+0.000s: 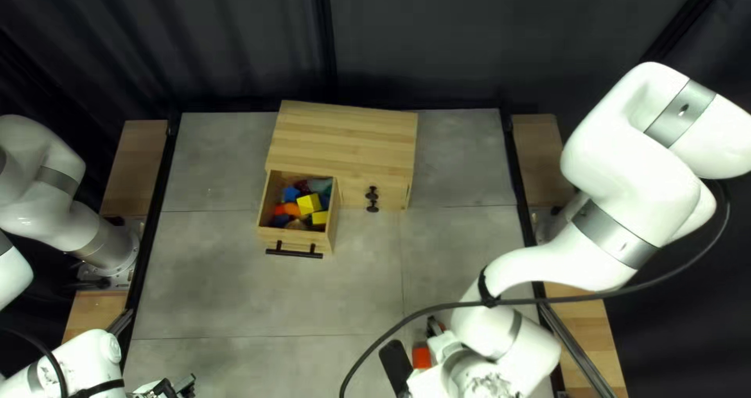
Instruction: Open drawers and place objects into drawer and close
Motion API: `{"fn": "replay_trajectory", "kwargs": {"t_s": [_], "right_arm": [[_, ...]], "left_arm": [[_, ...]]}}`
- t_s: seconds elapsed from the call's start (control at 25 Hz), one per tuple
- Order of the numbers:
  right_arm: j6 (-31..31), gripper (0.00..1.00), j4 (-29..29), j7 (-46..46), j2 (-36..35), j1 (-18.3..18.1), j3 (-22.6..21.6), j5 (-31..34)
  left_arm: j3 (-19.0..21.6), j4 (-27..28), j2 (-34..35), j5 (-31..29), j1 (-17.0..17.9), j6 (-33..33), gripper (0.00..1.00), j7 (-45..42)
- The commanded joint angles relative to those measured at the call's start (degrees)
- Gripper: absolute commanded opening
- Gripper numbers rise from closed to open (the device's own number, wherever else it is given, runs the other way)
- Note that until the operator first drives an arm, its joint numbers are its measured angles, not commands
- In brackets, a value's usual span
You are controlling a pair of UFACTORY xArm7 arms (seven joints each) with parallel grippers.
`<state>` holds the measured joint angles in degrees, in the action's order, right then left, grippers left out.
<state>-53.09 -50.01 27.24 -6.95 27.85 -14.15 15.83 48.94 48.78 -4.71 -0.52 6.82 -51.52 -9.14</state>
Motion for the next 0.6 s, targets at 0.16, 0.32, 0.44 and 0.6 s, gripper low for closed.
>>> {"fn": "replay_trajectory", "kwargs": {"t_s": [0.16,0.32,0.44,0.6], "right_arm": [[4.7,1.00,2.9,-1.0,-0.7,-1.1,0.7,-0.5],[7.5,1.00,4.8,-1.4,-1.5,-1.5,0.9,-0.8],[9.4,1.00,6.2,-1.7,-1.6,-1.9,1.1,-0.8],[11.5,1.00,7.5,-2.4,-2.2,-2.6,1.7,-0.8]], "left_arm": [[0.0,0.0,0.0,0.0,0.0,0.0,1.00,0.0],[0.0,0.0,0.0,0.0,0.0,0.0,1.00,0.0],[0.0,0.0,0.0,0.0,0.0,0.0,1.00,0.0],[0.0,0.0,0.0,0.0,0.0,0.0,1.00,0.0]]}}
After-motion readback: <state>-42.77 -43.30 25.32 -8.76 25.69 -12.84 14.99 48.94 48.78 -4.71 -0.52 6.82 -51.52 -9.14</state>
